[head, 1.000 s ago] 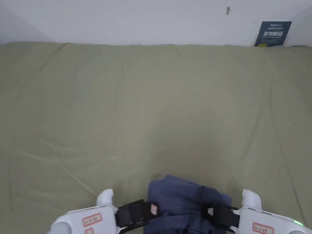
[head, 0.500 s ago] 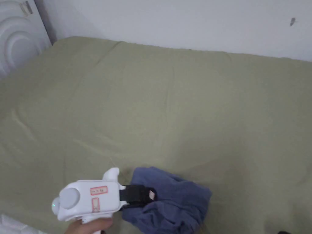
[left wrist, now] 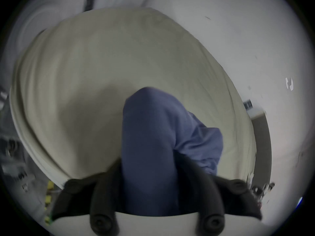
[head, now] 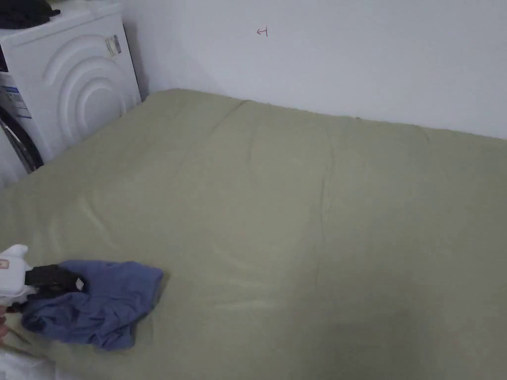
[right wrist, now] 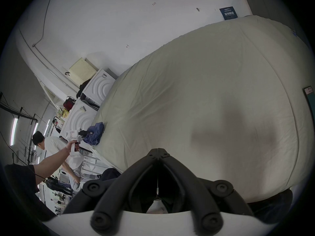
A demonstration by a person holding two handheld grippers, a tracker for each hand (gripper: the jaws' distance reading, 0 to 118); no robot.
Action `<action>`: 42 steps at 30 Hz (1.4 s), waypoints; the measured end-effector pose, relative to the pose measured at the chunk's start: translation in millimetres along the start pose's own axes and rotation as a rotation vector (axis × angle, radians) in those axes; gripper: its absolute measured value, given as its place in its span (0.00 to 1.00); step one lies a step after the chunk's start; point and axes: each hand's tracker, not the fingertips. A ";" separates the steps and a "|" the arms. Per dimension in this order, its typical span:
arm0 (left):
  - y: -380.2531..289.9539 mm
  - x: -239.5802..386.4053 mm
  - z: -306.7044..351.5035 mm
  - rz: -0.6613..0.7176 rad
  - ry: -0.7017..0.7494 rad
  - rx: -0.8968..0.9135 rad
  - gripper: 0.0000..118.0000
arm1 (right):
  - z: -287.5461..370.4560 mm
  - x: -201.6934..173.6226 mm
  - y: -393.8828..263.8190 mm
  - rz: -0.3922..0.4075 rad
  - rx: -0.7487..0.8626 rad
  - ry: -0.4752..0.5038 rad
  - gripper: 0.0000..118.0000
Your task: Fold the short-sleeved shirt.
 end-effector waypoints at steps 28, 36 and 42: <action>-276.7 481.6 181.8 -0.833 -0.132 0.976 0.07 | 166.5 -127.3 109.9 0.558 0.720 -0.364 0.00; -293.9 482.8 173.4 -0.791 -0.091 0.930 0.11 | 165.0 -120.3 104.6 0.576 0.752 -0.456 0.01; -294.0 483.2 168.0 -0.777 -0.128 0.909 0.42 | 165.8 -124.7 101.7 0.533 0.767 -0.425 0.22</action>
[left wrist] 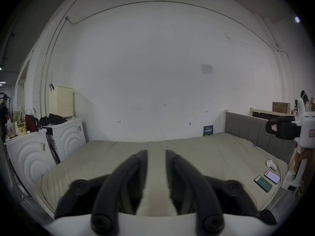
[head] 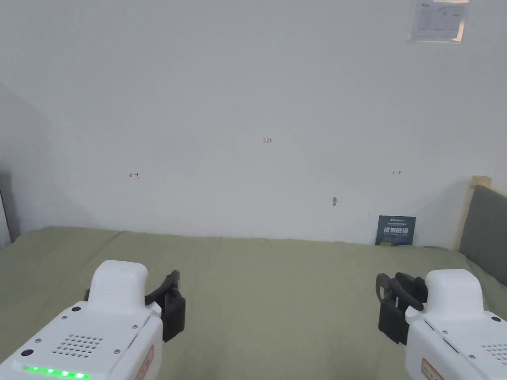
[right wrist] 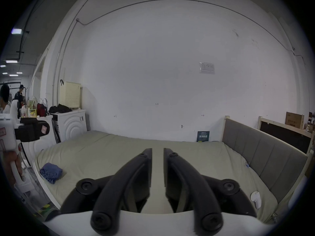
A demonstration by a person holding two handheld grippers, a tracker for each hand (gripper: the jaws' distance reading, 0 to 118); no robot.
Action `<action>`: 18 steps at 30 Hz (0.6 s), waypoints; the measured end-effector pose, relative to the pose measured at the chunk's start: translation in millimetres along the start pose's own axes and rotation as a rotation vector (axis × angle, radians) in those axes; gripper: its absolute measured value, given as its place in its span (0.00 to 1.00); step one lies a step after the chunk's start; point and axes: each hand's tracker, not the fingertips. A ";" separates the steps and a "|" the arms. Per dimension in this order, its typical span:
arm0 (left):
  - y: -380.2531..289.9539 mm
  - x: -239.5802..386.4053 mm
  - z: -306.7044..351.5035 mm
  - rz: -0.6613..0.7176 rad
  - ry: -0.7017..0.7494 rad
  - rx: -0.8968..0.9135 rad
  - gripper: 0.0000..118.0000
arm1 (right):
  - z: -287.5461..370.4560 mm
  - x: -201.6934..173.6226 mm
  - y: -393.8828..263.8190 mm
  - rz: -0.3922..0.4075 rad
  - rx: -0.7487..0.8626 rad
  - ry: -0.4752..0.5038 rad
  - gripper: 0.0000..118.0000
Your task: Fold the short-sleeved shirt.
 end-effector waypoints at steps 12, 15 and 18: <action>-7.8 -2.0 -5.2 0.024 -0.007 -0.003 0.97 | -0.6 -4.3 -6.4 -0.025 -0.004 0.015 0.98; -13.1 -5.1 -5.3 0.043 -0.017 0.002 1.00 | -2.1 -9.2 -4.8 -0.009 -0.002 -0.007 1.00; -11.7 -4.3 -5.4 0.054 -0.022 0.004 1.00 | -8.2 -19.4 -3.5 0.018 -0.051 -0.038 1.00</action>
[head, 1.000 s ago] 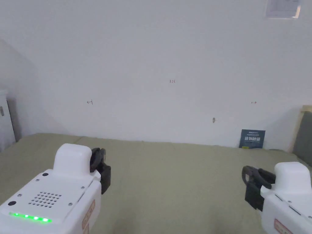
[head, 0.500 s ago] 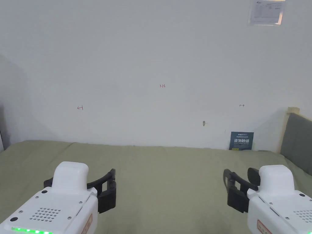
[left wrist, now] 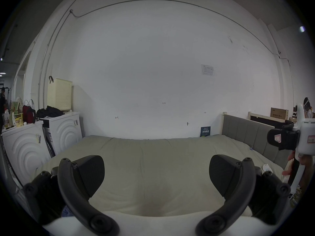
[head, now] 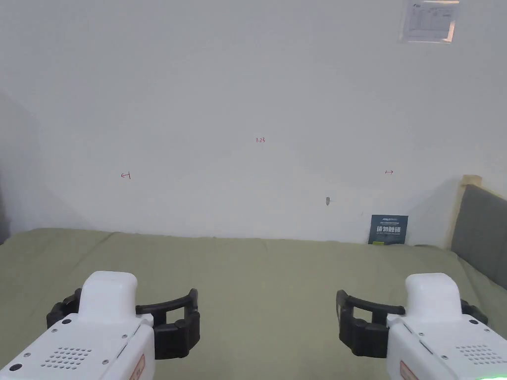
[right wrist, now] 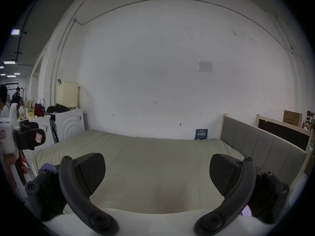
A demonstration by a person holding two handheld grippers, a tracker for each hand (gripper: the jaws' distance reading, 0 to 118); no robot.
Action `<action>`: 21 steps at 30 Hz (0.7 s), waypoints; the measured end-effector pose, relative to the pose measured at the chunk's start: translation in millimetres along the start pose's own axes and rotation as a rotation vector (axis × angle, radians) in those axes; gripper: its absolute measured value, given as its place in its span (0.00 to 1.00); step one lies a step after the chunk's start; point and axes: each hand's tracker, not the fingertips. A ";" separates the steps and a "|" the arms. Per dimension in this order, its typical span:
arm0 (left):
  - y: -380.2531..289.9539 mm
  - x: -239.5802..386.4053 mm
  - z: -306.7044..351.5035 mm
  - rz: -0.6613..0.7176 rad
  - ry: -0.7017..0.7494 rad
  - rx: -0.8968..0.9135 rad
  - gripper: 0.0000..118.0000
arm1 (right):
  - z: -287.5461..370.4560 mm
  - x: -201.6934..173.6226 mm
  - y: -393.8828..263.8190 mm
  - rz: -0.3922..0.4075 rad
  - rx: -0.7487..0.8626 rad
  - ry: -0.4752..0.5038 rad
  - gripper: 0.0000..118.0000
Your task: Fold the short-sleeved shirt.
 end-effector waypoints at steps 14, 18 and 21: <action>3.2 -2.4 3.6 0.017 -0.003 -0.007 1.00 | -4.6 -16.7 -6.8 -0.044 -0.082 -0.037 1.00; 4.1 -2.7 4.2 0.018 -0.005 -0.011 1.00 | -7.1 -14.8 -10.4 -0.056 -0.085 -0.039 1.00; 3.2 -1.7 3.4 0.017 -0.006 -0.014 1.00 | -9.8 -15.1 -13.1 -0.046 -0.114 -0.066 1.00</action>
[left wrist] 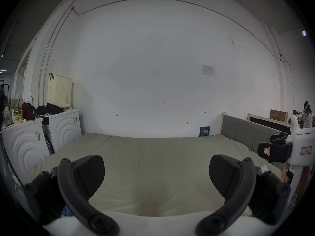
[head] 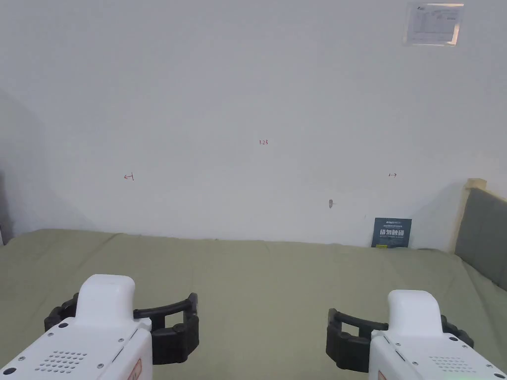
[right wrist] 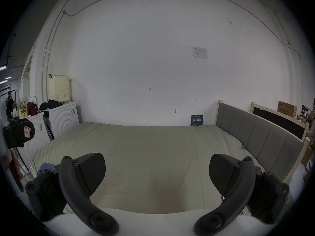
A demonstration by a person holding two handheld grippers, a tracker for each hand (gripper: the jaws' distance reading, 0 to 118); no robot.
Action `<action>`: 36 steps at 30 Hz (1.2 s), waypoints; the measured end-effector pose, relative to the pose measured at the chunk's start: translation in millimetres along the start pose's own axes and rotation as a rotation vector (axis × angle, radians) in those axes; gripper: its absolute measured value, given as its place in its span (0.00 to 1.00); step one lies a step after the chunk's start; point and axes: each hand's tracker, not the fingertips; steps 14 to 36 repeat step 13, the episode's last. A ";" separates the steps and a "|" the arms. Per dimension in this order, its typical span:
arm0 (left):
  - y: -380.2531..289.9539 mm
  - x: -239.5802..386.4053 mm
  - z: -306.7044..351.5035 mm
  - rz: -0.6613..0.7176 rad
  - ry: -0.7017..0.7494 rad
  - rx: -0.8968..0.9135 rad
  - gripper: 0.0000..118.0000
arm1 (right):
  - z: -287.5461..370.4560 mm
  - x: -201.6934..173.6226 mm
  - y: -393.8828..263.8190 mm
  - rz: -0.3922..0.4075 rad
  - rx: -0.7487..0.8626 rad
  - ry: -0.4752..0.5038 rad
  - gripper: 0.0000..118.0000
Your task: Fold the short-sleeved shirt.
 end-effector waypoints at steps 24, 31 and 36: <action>0.4 3.8 -3.0 -0.015 0.001 0.011 1.00 | 11.0 26.1 7.4 -0.118 0.071 0.104 1.00; 0.4 3.8 -3.0 -0.015 0.001 0.011 1.00 | 11.0 26.1 7.4 -0.118 0.071 0.104 1.00; 0.4 3.8 -3.0 -0.015 0.001 0.011 1.00 | 11.0 26.1 7.4 -0.118 0.071 0.104 1.00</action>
